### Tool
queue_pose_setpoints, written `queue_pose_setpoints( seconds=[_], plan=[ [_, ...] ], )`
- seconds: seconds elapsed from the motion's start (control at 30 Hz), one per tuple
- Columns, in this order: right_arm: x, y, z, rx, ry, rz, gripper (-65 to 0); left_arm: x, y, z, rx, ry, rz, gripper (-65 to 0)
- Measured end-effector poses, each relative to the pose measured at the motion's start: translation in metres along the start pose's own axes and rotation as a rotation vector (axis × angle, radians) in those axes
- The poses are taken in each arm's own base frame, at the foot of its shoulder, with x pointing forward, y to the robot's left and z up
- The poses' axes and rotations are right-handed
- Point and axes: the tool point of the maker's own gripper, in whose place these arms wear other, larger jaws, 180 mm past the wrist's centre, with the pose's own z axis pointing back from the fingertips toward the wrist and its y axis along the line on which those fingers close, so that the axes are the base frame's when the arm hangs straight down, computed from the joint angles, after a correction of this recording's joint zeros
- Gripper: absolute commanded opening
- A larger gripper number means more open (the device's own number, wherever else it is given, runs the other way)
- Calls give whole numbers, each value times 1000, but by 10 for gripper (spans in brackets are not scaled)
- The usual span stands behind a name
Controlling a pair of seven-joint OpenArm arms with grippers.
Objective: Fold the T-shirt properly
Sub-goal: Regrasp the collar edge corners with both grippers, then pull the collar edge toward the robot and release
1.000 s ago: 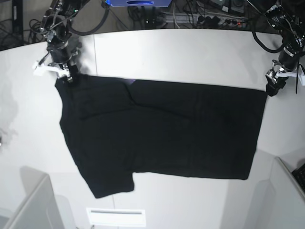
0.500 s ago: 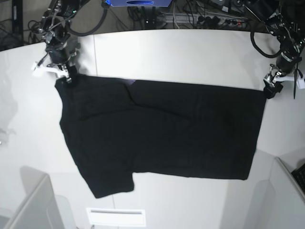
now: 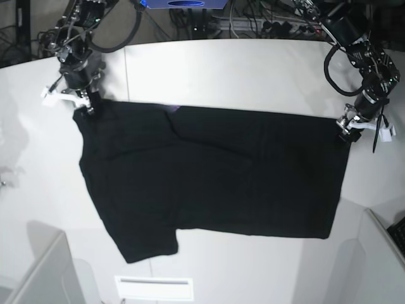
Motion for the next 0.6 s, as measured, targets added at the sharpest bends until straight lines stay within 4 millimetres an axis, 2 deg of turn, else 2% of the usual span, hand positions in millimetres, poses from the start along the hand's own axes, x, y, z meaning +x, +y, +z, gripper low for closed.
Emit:
queue_pose_setpoints(
  seconds=[0.13,0.2,0.27,0.3,0.33,0.5,0.6],
  plan=[
    [2,-1,-1,3,-7,3,-389,-10,-3,-5,-3,41,-9,-505],
    [2,-1,-1,2,-7,4,-429,-20,-7,-9,-10,77,-24,-642],
    [2,-3,-1,-8,-6,9,-531,-24,-9,-10,-15,87,-22,-650],
    [1,-6,-1,-20,-4,5,-614,-24,-9,-10,-15,88,-23,-650],
    [1,-8,-1,-26,0,10,-650,-23,-9,-9,-13,86,-23,-650],
    [0,-7,1,-26,5,12,-650,-26,4,7,21,94,-62,-650],
    [3,-14,10,-44,8,15,-650,-27,10,21,50,98,-108,-650]
  ],
)
